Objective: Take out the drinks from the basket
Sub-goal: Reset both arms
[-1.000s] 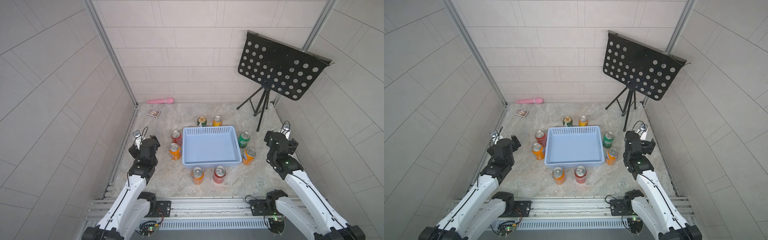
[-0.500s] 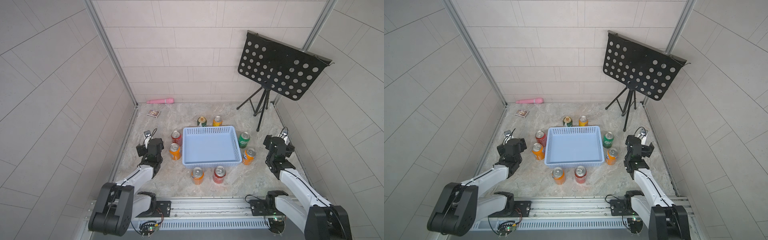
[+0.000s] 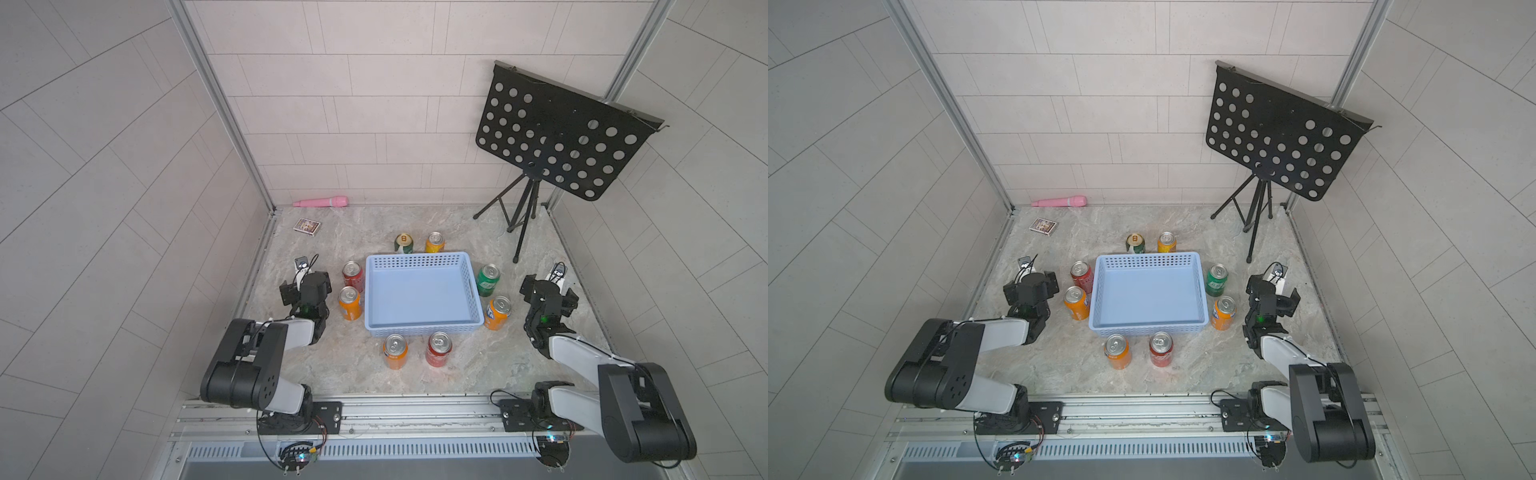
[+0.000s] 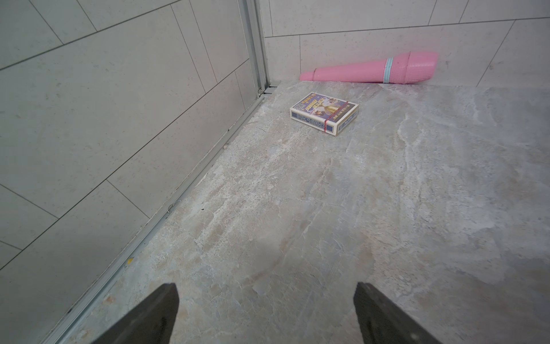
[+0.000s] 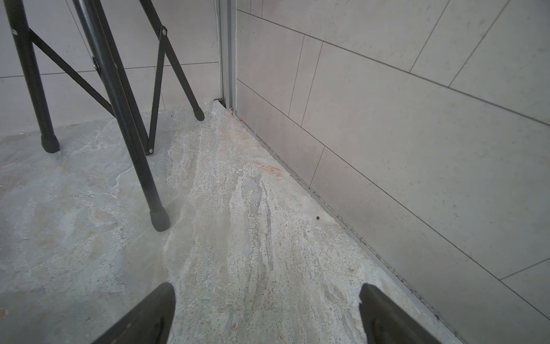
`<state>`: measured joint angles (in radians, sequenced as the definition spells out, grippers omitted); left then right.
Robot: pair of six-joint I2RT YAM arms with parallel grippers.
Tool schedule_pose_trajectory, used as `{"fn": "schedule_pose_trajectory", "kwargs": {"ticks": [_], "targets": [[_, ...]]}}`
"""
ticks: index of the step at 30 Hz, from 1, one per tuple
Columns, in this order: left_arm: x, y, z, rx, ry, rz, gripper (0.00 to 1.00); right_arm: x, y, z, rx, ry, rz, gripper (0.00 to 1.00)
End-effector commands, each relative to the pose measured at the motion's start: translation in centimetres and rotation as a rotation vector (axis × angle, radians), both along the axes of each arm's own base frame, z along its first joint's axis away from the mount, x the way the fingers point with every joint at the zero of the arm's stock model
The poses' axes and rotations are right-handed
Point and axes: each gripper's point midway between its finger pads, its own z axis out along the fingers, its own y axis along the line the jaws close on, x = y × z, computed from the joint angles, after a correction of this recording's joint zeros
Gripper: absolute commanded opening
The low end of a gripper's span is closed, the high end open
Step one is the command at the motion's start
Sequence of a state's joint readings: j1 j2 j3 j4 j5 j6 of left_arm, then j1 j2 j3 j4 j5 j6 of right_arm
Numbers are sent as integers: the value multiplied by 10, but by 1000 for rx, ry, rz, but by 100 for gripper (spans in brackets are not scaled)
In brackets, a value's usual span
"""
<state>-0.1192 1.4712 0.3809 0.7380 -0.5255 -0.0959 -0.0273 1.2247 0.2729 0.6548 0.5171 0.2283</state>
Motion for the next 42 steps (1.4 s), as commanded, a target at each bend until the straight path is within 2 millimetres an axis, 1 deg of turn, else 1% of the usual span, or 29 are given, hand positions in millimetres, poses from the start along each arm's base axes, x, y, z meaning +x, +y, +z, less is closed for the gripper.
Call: {"fn": "schedule_pose_trajectory", "kwargs": {"ticks": [1, 3, 5, 7, 8, 9, 10, 11, 12, 14, 18, 20, 21, 23, 27, 31, 34, 39, 42], "targets": [[14, 1, 11, -16, -13, -11, 100, 9, -4, 11, -13, -77, -24, 100], [18, 2, 8, -27, 8, -13, 100, 13, -3, 7, 5, -31, -22, 100], [22, 2, 6, -32, 22, -17, 100, 13, -3, 6, 16, -32, -27, 100], [21, 2, 6, -35, 20, -20, 100, 10, 3, 2, 58, -100, 8, 100], [21, 3, 6, -36, 20, -19, 100, 11, 10, 1, 54, -148, 54, 100], [21, 2, 6, -36, 21, -19, 100, 9, 12, -1, 46, -197, 71, 100], [21, 2, 6, -37, 21, -20, 100, 8, 11, 1, 31, -243, 70, 100], [21, 3, 7, -36, 19, -19, 100, 7, 14, 3, 19, -279, 95, 100], [21, 3, 6, -36, 21, -19, 100, 7, 18, 2, 25, -274, 122, 100], [21, 3, 6, -36, 21, -19, 100, 9, 19, 0, 37, -230, 129, 100], [21, 2, 6, -36, 21, -19, 100, 30, 30, -4, 36, -158, 203, 100], [21, 2, 6, -36, 22, -20, 100, 37, 35, -6, 31, -161, 243, 100], [21, 2, 7, -37, 20, -21, 100, 38, 41, -16, 34, -124, 278, 100], [21, 2, 6, -37, 22, -21, 100, 47, 41, -16, 15, -145, 286, 100], [21, 2, 6, -36, 20, -20, 100, 45, 39, -20, 32, -80, 259, 100], [21, 2, 7, -37, 19, -21, 100, 47, 40, -16, 7, -130, 263, 100], [21, 3, 6, -37, 22, -19, 100, 46, 40, -19, 22, -95, 260, 100], [21, 2, 7, -36, 20, -20, 100, 45, 41, -17, 14, -120, 265, 100], [21, 2, 6, -37, 21, -21, 100, 50, 43, -18, 11, -105, 281, 100]]}}
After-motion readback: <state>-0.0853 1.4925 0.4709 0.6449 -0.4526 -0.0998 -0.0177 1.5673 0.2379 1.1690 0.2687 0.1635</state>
